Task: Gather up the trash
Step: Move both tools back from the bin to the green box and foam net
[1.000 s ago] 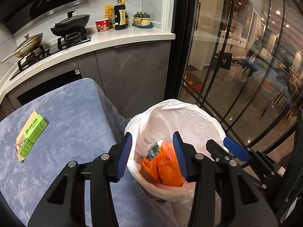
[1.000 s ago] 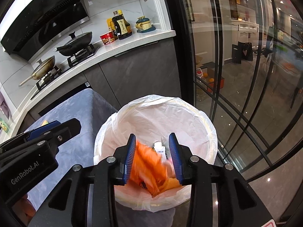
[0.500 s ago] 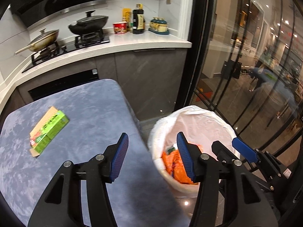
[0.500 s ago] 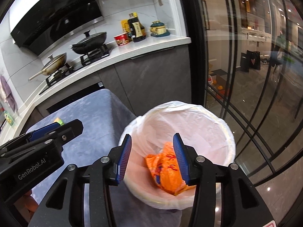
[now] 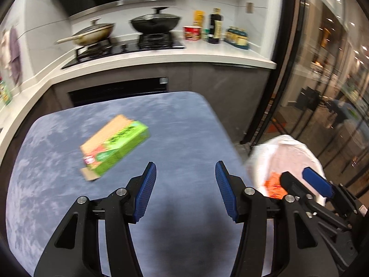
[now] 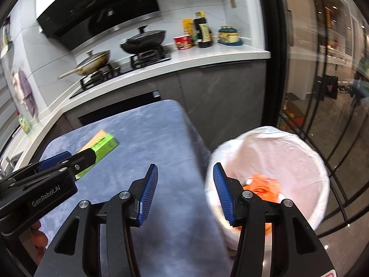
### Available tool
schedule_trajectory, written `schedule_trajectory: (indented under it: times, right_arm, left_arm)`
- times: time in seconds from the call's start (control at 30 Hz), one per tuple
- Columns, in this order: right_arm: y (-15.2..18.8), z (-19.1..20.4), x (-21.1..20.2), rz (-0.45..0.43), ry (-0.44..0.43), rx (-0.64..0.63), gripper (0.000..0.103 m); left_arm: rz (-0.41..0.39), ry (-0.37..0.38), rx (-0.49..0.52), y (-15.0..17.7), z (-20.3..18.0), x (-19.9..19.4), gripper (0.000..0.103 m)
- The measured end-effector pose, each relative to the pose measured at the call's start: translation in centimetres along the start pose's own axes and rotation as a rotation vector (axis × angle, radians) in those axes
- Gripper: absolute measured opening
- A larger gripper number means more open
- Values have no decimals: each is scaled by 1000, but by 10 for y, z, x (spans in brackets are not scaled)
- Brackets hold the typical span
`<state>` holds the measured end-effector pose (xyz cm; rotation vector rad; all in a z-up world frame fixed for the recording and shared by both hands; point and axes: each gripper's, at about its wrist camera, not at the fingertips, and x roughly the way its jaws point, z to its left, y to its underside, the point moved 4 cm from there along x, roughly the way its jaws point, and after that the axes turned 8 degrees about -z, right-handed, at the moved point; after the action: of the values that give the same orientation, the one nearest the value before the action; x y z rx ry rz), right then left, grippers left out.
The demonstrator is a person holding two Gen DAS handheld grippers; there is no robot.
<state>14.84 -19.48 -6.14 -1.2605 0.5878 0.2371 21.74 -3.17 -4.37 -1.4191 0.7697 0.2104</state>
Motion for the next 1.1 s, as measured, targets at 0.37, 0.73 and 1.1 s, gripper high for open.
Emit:
schedule_trajectory:
  times: [0.37, 0.73, 1.1]
  right_arm:
    - [26, 112, 37, 65, -116, -85, 55]
    - [55, 211, 83, 133, -203, -141, 58]
    - [79, 262, 134, 191, -198, -159, 58]
  left_arm:
    - [15, -168, -80, 16, 131, -6, 51]
    - [38, -269, -151, 30, 230, 0, 51]
    - [30, -266, -193, 33, 268, 7, 51]
